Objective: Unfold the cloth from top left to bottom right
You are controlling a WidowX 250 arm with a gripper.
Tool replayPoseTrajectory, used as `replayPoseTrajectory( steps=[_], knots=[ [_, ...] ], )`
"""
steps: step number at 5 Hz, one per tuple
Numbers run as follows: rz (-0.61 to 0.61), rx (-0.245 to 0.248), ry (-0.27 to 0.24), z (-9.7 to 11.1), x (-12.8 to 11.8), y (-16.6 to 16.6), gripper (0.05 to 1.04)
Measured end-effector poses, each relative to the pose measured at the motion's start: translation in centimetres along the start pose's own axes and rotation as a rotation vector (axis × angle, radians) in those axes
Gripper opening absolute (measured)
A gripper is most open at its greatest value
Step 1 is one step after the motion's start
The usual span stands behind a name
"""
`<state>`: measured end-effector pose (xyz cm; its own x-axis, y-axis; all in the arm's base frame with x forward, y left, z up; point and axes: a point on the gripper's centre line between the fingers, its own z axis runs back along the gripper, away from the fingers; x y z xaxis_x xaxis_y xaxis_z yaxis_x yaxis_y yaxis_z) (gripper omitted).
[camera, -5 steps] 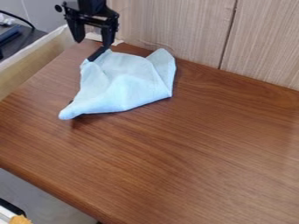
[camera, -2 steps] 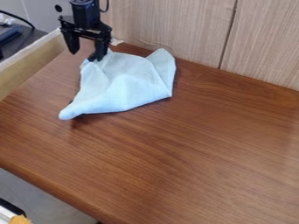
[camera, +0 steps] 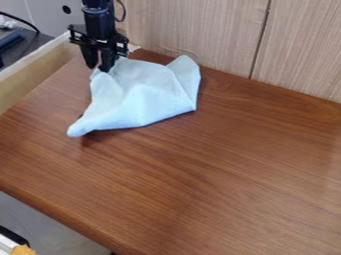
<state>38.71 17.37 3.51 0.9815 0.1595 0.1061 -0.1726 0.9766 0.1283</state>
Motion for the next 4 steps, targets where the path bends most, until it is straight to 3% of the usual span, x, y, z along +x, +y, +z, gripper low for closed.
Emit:
replayPoseTrajectory(
  steps=[1,2,4],
  knots=[
    [0.016,0.002,0.005,-0.24,-0.16,-0.14,0.157],
    [0.024,0.003,0.012,-0.47,-0.42,-0.18,0.065],
    [0.061,-0.017,-0.004,0.48,-0.54,0.20,0.056]
  ],
)
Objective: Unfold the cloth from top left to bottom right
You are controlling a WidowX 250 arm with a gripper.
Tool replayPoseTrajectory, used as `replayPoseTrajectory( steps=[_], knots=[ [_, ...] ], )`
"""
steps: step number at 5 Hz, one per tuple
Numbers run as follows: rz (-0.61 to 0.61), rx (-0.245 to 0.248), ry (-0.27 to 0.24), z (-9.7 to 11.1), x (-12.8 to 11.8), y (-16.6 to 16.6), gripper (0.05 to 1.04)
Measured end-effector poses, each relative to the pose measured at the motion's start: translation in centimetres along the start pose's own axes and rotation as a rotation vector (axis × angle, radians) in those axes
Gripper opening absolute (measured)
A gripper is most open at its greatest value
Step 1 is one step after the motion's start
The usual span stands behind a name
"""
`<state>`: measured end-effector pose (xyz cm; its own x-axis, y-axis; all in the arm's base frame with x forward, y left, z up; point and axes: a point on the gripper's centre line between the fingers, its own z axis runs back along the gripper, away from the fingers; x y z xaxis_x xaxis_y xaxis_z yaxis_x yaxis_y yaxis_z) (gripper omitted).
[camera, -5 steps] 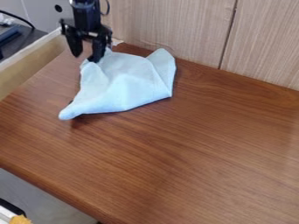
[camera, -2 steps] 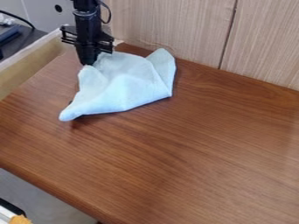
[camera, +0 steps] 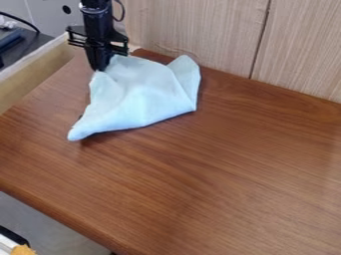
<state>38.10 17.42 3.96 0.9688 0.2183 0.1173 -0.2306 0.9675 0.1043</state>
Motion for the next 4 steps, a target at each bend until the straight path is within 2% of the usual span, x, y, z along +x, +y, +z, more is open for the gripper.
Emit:
replayPoseTrajectory(
  steps=[1,2,3,4],
  knots=[
    [0.011,-0.011,-0.058,2.9,0.2,0.4,0.056],
    [0.019,-0.081,-0.127,6.9,-0.7,-0.7,0.056],
    [-0.036,-0.168,-0.149,9.2,-2.7,-3.5,0.056],
    [-0.160,-0.218,-0.176,11.3,-5.8,-7.6,0.056]
  ],
)
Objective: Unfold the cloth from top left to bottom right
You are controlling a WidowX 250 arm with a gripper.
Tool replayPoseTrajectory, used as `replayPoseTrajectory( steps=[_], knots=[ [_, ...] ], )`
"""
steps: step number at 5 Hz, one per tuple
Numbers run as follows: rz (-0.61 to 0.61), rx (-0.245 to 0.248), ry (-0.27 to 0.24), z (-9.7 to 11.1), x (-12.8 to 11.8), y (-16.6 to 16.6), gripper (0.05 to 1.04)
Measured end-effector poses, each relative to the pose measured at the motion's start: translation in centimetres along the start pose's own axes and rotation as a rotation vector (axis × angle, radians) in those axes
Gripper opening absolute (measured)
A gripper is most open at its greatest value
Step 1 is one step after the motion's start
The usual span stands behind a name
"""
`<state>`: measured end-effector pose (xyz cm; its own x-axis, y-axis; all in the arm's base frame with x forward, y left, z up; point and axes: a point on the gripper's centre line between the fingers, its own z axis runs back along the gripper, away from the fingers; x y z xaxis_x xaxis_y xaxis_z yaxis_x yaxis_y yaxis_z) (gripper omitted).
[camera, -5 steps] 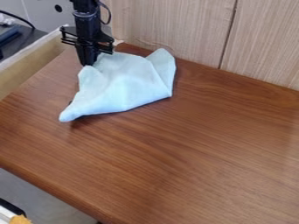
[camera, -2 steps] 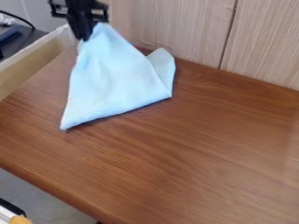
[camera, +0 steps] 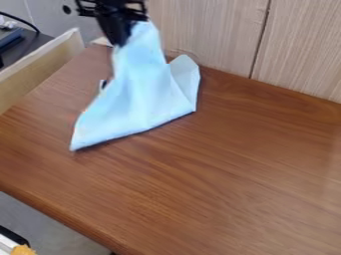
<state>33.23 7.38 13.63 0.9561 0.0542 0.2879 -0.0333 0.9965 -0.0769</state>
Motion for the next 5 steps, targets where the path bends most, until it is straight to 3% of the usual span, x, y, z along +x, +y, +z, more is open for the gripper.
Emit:
replayPoseTrajectory(
  steps=[2,4,5],
  knots=[
    [-0.196,-0.076,0.008,0.0,-6.6,-6.4,0.055],
    [-0.300,-0.090,0.085,-3.7,-12.1,-8.5,0.055],
    [-0.337,-0.077,0.113,-5.1,-13.6,-8.3,0.055]
  ],
)
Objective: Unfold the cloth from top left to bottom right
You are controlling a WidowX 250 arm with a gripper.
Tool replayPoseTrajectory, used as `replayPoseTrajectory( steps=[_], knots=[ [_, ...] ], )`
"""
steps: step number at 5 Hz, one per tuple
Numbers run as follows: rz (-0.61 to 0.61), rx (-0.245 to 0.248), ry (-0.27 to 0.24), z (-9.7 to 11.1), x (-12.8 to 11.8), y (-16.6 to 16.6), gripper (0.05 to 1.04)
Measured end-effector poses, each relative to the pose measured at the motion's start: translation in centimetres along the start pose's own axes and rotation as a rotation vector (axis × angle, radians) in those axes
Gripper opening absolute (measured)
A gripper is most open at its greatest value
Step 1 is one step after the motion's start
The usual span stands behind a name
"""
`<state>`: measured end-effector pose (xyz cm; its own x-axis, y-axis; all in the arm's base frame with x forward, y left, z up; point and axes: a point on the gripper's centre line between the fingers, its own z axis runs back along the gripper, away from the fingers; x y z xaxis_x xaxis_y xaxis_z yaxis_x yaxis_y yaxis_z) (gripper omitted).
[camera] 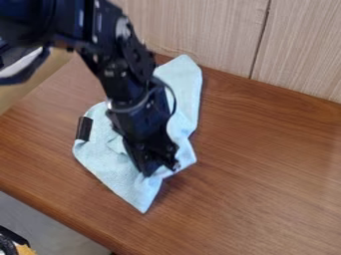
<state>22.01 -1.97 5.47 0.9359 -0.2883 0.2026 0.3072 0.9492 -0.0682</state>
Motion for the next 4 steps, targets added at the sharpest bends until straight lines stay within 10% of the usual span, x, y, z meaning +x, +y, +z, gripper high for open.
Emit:
replayPoseTrajectory(
  steps=[2,4],
  knots=[
    [0.015,-0.035,0.024,-0.69,-0.91,-0.60,0.220],
    [0.053,-0.033,0.001,-0.94,-0.91,-0.59,0.786]
  ],
)
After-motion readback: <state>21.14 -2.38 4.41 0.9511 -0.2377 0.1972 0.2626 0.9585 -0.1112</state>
